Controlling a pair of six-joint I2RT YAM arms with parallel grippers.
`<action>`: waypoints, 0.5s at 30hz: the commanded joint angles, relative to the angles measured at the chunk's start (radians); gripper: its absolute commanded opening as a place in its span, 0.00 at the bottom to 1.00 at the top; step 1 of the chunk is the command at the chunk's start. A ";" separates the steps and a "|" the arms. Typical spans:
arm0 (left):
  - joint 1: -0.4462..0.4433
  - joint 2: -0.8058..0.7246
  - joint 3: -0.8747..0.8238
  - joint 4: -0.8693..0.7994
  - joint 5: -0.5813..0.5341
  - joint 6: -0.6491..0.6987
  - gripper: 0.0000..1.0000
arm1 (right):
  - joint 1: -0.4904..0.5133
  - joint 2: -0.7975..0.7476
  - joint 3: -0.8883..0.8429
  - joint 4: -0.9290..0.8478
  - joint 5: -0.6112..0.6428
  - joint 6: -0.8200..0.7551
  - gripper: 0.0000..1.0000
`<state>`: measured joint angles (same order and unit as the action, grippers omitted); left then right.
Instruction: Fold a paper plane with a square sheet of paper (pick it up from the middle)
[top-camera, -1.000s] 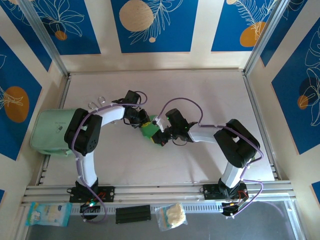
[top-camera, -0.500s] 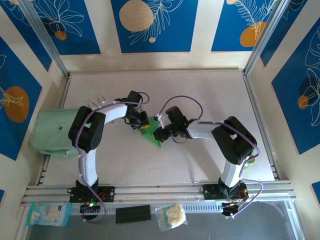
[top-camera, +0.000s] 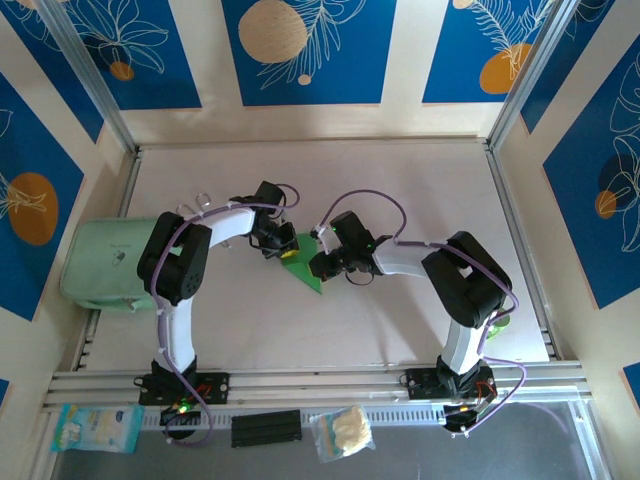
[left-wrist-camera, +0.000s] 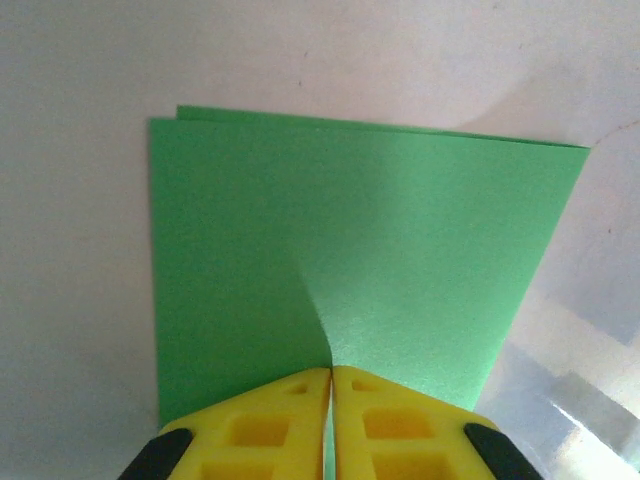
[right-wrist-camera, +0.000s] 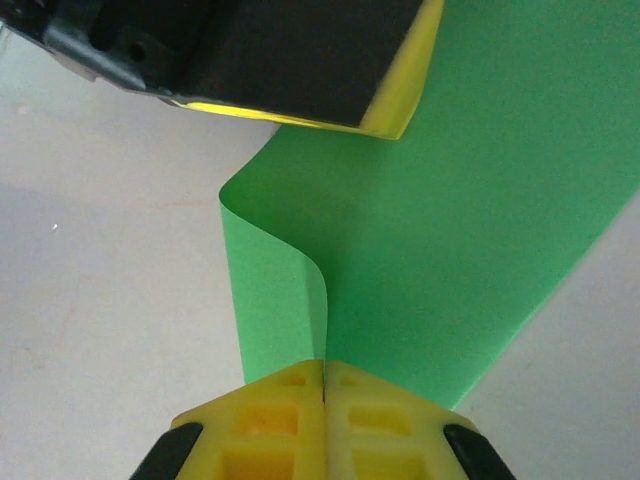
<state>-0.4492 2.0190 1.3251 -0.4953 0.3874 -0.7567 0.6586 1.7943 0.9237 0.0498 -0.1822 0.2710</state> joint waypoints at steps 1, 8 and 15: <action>-0.013 0.040 0.008 -0.051 -0.019 0.011 0.12 | -0.005 0.025 0.028 -0.028 0.012 0.017 0.00; -0.014 0.039 0.010 -0.044 -0.021 0.003 0.12 | -0.005 0.021 0.035 -0.071 0.014 0.034 0.00; -0.014 0.037 0.008 -0.038 -0.021 -0.001 0.12 | -0.004 0.027 0.041 -0.099 0.008 0.064 0.00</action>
<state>-0.4492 2.0193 1.3254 -0.4950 0.3874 -0.7570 0.6586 1.8057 0.9428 -0.0162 -0.1669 0.3122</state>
